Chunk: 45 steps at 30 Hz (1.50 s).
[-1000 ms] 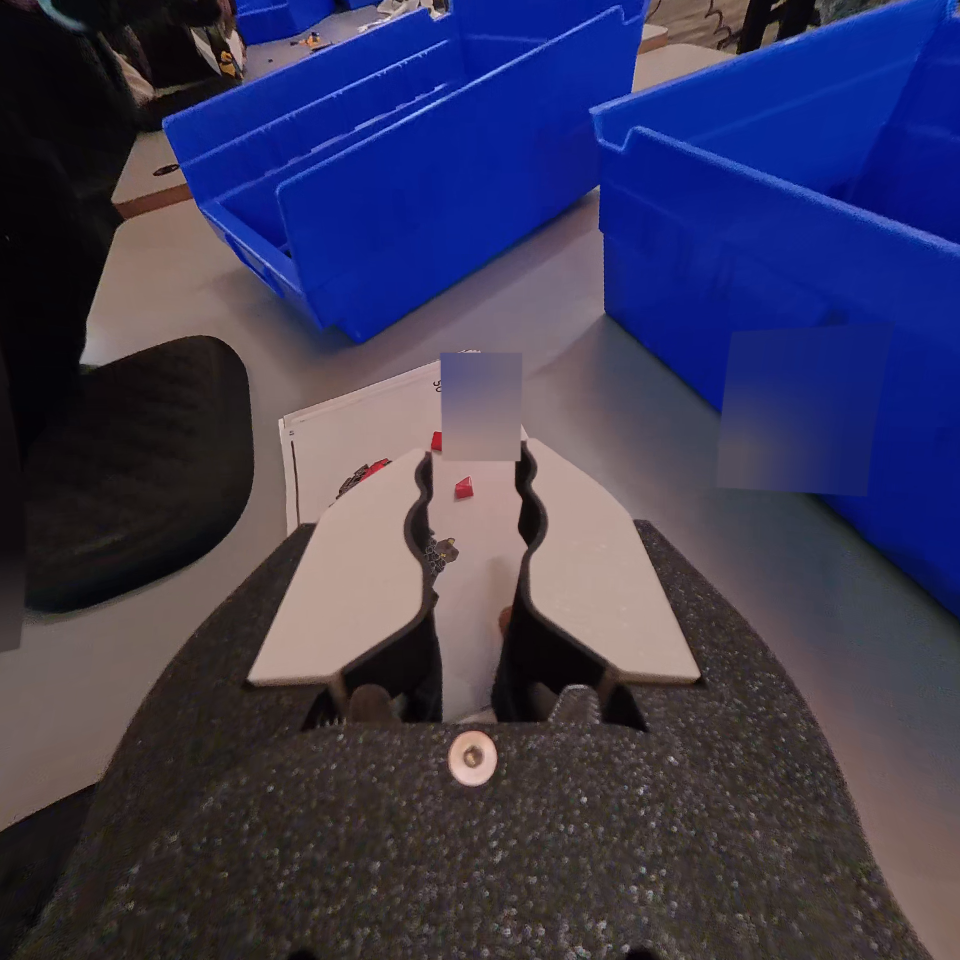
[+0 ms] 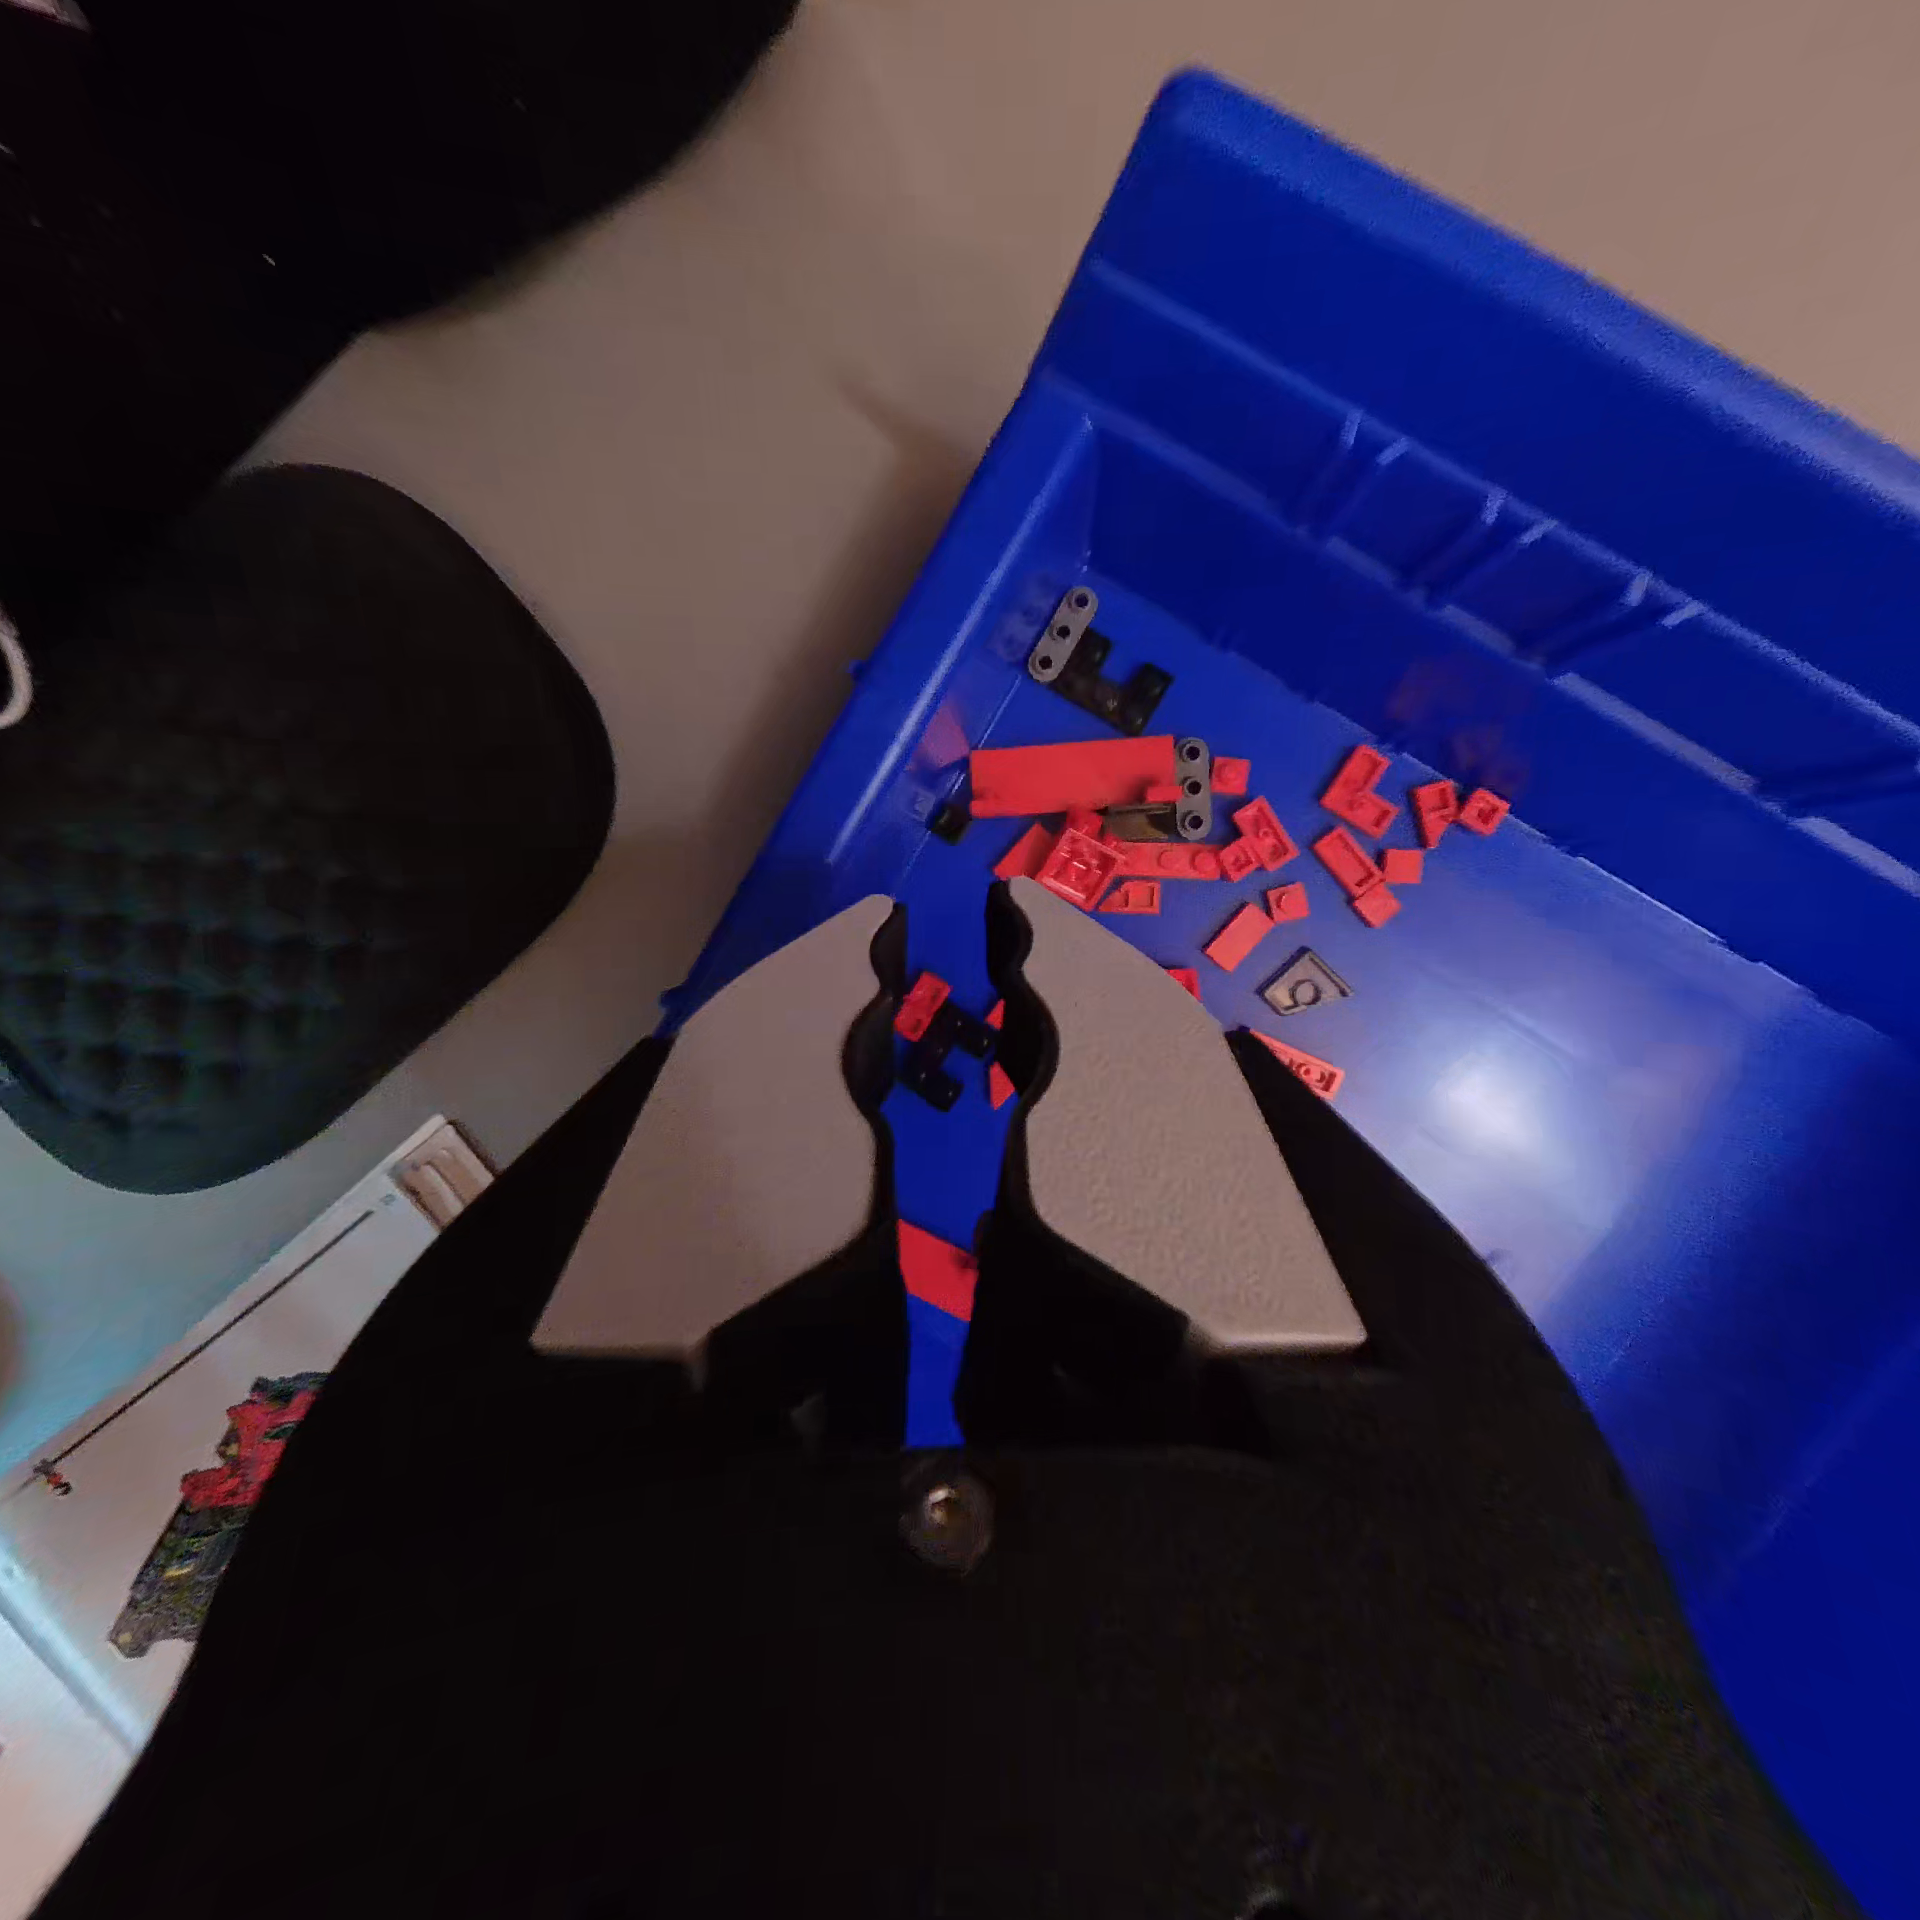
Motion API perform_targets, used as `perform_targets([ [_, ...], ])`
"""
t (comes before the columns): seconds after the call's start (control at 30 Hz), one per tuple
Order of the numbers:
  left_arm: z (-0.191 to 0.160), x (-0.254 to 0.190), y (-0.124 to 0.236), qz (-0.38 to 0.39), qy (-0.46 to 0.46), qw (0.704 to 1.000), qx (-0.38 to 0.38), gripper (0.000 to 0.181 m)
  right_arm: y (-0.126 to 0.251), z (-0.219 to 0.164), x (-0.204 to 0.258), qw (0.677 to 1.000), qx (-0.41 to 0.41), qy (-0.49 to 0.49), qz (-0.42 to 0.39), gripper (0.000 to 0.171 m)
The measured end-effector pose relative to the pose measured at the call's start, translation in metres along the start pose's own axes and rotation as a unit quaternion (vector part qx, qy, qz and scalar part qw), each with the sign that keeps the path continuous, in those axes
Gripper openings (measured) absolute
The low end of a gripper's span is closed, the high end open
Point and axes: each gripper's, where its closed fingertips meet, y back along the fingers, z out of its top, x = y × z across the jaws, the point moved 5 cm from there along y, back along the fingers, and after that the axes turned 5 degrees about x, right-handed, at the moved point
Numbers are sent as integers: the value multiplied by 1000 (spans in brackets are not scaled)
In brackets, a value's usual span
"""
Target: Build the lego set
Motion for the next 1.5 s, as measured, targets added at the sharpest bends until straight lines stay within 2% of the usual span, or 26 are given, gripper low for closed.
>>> perform_targets([
  [0.3, -7, 8, -4, 3, 25, 1000, 3, 7, -7, -5, -51, 996, 46, -28, -70, 14],
  [0.43, -10, 8, -7, 5, 20, 1000, 15, 8, -15, -9, -79, 991, 65, -40, -112, 8],
  [0.8, -11, 8, -7, 8, 16, 1000, 20, 8, -35, -10, -92, 994, 72, -45, -71, 13],
  [1.13, -9, 5, -6, 5, 11, 1000, 17, 8, -38, -12, -92, 994, 72, -52, -64, 10],
  [1.2, -10, 5, -7, 7, 7, 1000, 20, 9, -29, -11, -89, 993, 67, -61, -76, 10],
  [1.3, -10, 4, -7, 9, 4, 1000, 25, 9, 11, -6, -71, 988, 39, -84, -123, 10],
  [1.43, -9, 1, -9, 5, 1, 1000, 25, 9, 78, -18, -9, 970, -17, -149, -189, 10],
  [1.5, -9, -1, -10, 4, 0, 1000, 25, 9, 96, -35, 32, 960, -38, -195, -199, 10],
])
